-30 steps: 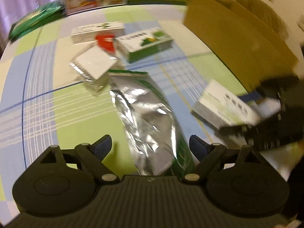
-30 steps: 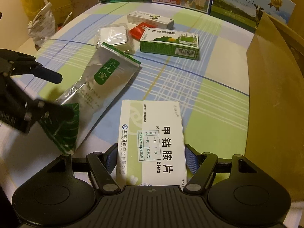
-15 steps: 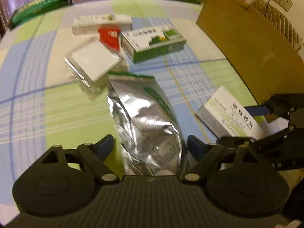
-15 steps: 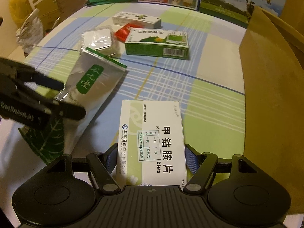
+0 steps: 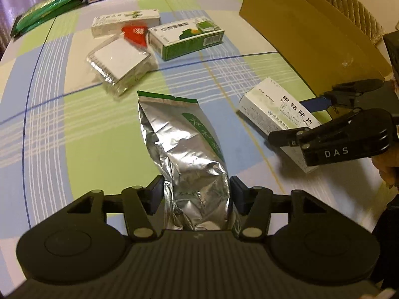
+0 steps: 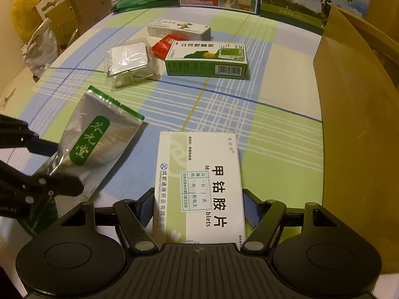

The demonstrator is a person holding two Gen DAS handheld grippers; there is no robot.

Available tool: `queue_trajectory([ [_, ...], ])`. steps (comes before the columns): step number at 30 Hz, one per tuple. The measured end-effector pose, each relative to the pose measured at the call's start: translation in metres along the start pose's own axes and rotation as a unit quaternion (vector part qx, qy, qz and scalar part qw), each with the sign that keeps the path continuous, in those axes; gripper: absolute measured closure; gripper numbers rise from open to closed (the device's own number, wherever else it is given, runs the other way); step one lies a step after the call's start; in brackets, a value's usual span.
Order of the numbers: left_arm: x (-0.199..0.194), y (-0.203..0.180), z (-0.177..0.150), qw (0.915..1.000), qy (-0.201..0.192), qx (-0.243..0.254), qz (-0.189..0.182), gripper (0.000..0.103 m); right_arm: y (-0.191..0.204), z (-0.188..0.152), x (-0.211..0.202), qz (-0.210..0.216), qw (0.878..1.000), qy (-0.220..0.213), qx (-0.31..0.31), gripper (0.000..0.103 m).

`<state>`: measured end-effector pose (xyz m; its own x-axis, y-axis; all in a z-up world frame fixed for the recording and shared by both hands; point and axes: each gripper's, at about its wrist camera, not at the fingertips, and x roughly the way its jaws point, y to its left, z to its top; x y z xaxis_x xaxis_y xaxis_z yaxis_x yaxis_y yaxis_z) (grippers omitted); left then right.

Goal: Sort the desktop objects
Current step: 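Close the left tool on the sealed end of the silver foil bag, then carry the foil bag with the left tool while the right tool carries the white box over the cardboard box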

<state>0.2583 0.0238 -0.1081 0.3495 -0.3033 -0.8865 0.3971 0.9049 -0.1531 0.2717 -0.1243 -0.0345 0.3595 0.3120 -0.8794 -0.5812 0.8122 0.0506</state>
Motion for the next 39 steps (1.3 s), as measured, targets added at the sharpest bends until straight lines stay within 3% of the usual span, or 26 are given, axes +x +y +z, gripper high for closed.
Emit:
queue_trajectory([
  [5,0.008,-0.003,0.004,0.9998,0.012,0.002,0.014,0.035,0.004,0.002,0.002,0.001,1.000,-0.002,-0.003,0.035],
  [10,0.020,-0.017,0.001,0.9978,0.024,0.040,0.047,0.030,0.003,0.001,0.007,-0.006,1.000,0.001,-0.007,0.035],
  [12,0.021,-0.019,0.001,0.9975,0.022,0.045,0.050,0.034,0.003,0.001,0.007,-0.008,1.000,0.000,-0.009,0.035],
  [14,0.018,-0.016,0.002,0.9983,0.017,0.039,0.040,0.049,0.004,0.001,0.008,-0.009,1.000,0.000,-0.010,0.035],
  [17,0.013,-0.012,0.004,0.9988,0.006,0.029,0.040,0.055,0.002,0.001,0.009,-0.008,1.000,0.002,-0.002,0.033],
  [24,0.013,-0.009,0.005,0.9990,0.005,0.022,0.039,0.055,0.003,0.002,0.014,-0.016,1.000,0.011,0.000,0.029],
  [28,0.015,-0.009,0.007,0.9990,0.005,0.020,0.039,0.055,0.007,0.002,0.013,-0.018,1.000,0.009,-0.009,0.035],
  [39,0.014,-0.013,0.009,0.9985,0.003,0.029,0.045,0.056,0.009,0.007,0.005,-0.017,1.000,-0.016,-0.008,0.035],
])
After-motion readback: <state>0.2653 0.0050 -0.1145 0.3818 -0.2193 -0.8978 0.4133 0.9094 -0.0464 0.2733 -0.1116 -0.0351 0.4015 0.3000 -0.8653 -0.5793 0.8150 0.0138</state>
